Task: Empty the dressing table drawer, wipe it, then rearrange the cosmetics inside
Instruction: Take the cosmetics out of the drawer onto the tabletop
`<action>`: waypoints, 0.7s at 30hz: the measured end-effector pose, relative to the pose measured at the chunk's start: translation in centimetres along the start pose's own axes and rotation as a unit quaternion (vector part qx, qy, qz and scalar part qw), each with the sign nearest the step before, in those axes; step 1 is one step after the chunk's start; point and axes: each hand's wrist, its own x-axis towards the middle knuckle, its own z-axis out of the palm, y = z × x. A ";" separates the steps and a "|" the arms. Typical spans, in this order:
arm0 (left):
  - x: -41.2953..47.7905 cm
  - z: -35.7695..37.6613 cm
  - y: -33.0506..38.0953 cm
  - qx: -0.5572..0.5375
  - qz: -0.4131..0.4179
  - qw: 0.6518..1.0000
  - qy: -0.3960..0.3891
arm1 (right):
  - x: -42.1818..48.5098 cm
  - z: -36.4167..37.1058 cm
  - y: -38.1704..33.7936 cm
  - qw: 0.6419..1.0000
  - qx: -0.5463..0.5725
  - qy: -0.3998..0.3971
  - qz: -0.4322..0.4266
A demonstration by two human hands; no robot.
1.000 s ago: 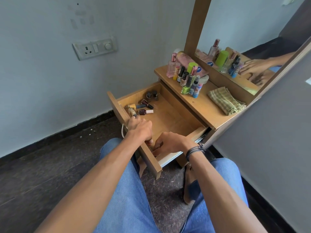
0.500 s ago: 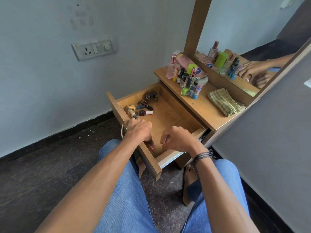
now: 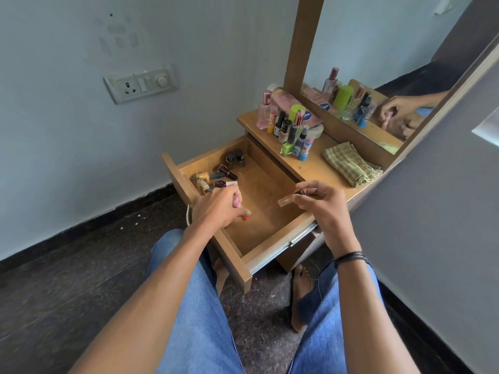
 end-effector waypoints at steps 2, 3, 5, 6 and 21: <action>0.0 0.0 0.2 -0.067 -0.004 0.997 0.027 | 0.3 -0.3 0.0 0.999 0.019 0.031 -0.009; 0.0 0.0 0.5 -0.113 -0.007 0.993 0.043 | 0.5 -0.4 0.0 0.999 0.017 0.047 -0.015; 0.2 -0.1 1.4 -0.209 -0.007 0.975 0.077 | 1.1 -0.7 -0.3 0.996 -0.010 0.079 -0.033; 0.3 -0.2 1.9 -0.249 -0.002 0.964 0.096 | 1.5 -0.8 -0.5 0.994 -0.032 0.095 -0.046; 7.1 -0.5 11.0 -0.335 0.082 0.921 0.180 | 7.8 -0.5 0.1 0.959 -0.173 0.192 -0.116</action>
